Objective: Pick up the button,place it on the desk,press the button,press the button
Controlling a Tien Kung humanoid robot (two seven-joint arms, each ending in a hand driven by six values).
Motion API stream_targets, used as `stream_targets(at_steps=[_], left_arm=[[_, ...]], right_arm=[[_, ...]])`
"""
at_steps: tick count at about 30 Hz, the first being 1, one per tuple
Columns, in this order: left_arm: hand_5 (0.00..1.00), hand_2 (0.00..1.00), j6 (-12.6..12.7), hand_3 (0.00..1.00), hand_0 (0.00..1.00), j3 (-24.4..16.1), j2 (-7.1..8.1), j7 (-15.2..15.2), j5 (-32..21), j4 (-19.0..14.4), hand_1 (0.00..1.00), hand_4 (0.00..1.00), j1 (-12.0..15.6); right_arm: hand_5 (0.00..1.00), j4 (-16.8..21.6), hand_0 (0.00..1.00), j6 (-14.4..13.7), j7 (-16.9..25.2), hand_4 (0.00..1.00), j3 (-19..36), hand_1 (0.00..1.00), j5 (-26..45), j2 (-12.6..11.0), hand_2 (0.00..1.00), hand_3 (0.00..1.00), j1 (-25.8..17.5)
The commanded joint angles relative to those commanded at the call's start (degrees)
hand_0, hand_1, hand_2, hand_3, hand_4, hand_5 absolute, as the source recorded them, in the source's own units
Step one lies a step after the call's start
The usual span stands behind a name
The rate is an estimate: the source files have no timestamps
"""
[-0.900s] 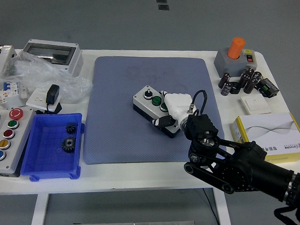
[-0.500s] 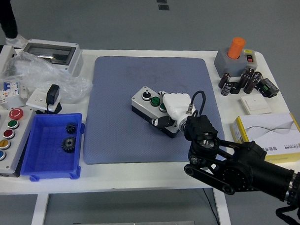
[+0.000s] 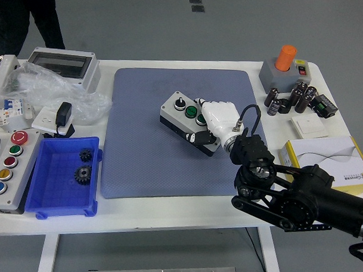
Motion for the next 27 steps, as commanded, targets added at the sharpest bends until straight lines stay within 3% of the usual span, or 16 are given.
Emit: stream_targets(at_steps=[5,10,16,17,22,23,27], left_arm=[[0.480,0.625,0.2,0.703,0.605,0.3,0.07,0.0,-0.3,0.1,0.647,0.684,-0.1],[0.480,0.625,0.4,0.703,0.605,0.7,0.11,0.0,-0.7,0.1,0.647,0.684,-0.1],[0.494,0.627,0.4,0.705,0.601,0.9,0.02,0.0,-0.8,0.1,0.648,0.689,-0.2],[0.503,0.627,0.4,0.706,0.601,0.9,0.00,0.0,-0.7,0.1,0.647,0.691,-0.2],[0.503,0.627,0.4,0.706,0.601,0.7,-0.02,-0.1,-0.5,0.0,0.647,0.691,-0.3],[0.509,0.629,0.4,0.709,0.600,0.7,-0.02,0.0,-0.5,0.0,0.648,0.691,-0.3],[0.509,0.629,0.5,0.709,0.600,0.7,0.01,-0.1,-0.4,0.0,0.648,0.691,-0.3]], right_arm=[[0.002,2.1,0.170,-2.3,6.6,0.413,-5.9,0.346,-1.0,-2.6,0.296,0.327,4.3],[0.002,1.3,0.170,-2.4,13.1,0.413,-11.5,0.346,0.0,-3.6,0.296,0.327,7.1],[0.002,-3.2,0.191,0.8,19.8,0.437,-11.4,0.359,0.5,-2.8,0.304,0.337,8.6],[0.002,-4.1,0.230,1.0,20.9,0.459,-11.3,0.370,0.4,-2.7,0.309,0.346,8.7],[0.002,-6.9,0.230,1.7,23.9,0.459,-10.7,0.370,0.1,-2.3,0.309,0.346,8.7],[0.002,-7.2,0.368,1.9,24.3,0.477,-10.5,0.421,0.2,-2.3,0.317,0.352,8.7],[0.002,-8.0,0.368,2.0,24.9,0.477,-10.5,0.421,1.1,-2.3,0.317,0.352,8.5]])
